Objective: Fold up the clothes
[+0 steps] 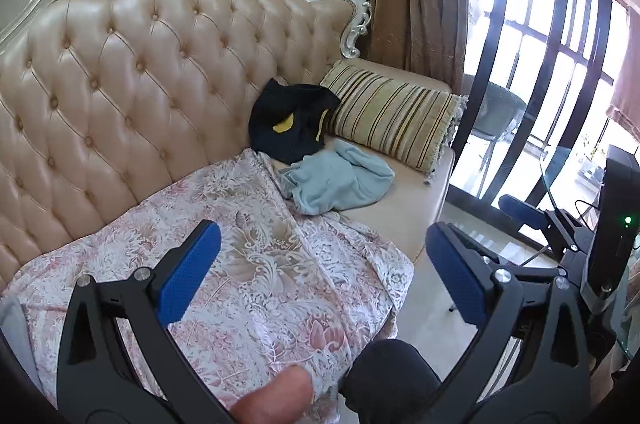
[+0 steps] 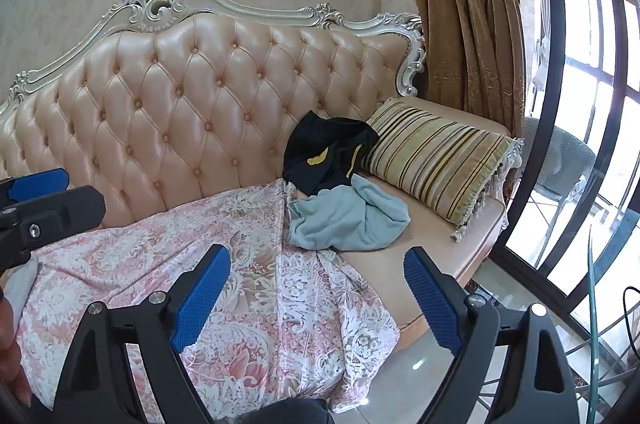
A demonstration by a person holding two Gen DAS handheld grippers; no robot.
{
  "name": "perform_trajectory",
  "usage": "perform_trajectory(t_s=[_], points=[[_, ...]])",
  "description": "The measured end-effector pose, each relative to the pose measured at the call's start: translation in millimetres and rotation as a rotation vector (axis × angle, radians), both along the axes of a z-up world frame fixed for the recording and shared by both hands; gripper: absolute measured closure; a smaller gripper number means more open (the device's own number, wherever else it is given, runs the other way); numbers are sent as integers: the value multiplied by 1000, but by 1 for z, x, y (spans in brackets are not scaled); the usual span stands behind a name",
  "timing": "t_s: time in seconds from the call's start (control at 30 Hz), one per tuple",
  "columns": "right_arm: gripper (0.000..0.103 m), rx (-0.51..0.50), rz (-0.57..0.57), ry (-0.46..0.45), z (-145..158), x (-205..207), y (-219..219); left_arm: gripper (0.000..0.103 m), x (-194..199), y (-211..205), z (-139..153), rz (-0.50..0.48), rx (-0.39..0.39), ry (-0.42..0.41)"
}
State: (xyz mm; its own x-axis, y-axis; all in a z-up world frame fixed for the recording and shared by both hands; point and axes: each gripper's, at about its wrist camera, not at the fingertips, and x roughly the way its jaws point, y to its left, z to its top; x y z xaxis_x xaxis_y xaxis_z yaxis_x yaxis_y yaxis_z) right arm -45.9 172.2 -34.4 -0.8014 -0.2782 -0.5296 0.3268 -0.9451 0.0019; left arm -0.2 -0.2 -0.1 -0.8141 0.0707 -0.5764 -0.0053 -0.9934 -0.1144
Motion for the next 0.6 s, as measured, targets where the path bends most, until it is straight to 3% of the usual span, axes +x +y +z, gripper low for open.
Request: perform_trajectory(t_s=[0.23,0.6], points=[[13,-17,6,24,2,3,-2,0,2,-1,-4,1,-11,25],[13,-2,9,2,0,0,-3,0,-1,-3,-8,15,-11,-13]])
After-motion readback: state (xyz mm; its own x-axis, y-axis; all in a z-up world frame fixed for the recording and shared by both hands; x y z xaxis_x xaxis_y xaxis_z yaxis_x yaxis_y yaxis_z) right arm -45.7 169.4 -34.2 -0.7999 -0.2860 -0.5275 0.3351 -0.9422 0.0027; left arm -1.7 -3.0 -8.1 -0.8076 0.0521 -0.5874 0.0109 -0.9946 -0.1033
